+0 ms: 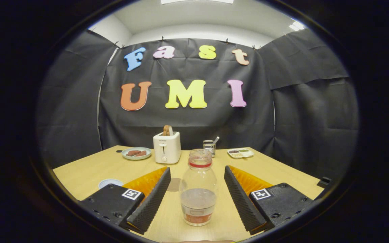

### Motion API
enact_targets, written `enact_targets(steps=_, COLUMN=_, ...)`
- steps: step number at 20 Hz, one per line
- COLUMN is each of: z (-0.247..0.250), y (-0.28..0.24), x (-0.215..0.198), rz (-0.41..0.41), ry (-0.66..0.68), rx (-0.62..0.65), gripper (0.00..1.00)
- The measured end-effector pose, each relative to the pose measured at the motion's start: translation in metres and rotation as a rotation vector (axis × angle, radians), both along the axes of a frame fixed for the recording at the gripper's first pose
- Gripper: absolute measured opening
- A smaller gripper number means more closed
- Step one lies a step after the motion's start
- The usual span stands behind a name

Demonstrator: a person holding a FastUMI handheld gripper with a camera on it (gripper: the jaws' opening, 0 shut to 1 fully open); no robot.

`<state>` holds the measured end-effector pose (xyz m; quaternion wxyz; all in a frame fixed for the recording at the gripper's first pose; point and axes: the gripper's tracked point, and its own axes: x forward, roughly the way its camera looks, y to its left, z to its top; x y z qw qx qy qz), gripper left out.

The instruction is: Take the bottle from table, then pour the juice into the cup, finally place the bottle on the coaster

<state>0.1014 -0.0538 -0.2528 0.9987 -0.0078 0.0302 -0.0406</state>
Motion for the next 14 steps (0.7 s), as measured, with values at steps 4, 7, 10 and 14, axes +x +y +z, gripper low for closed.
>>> enact_targets(steps=4, z=-0.02, y=0.0, x=0.006, rz=0.002, ry=0.008, rx=-0.041, gripper=1.0)
enact_targets(steps=7, z=-0.03, y=-0.001, x=0.008, rz=0.003, ry=0.003, rx=-0.055, gripper=1.0)
enact_targets(steps=10, z=-0.037, y=-0.001, x=0.011, rz=0.008, ry=-0.007, rx=-0.053, gripper=1.0)
enact_targets(steps=14, z=-0.048, y=-0.004, x=0.017, rz=0.002, ry=-0.001, rx=-0.046, gripper=1.0)
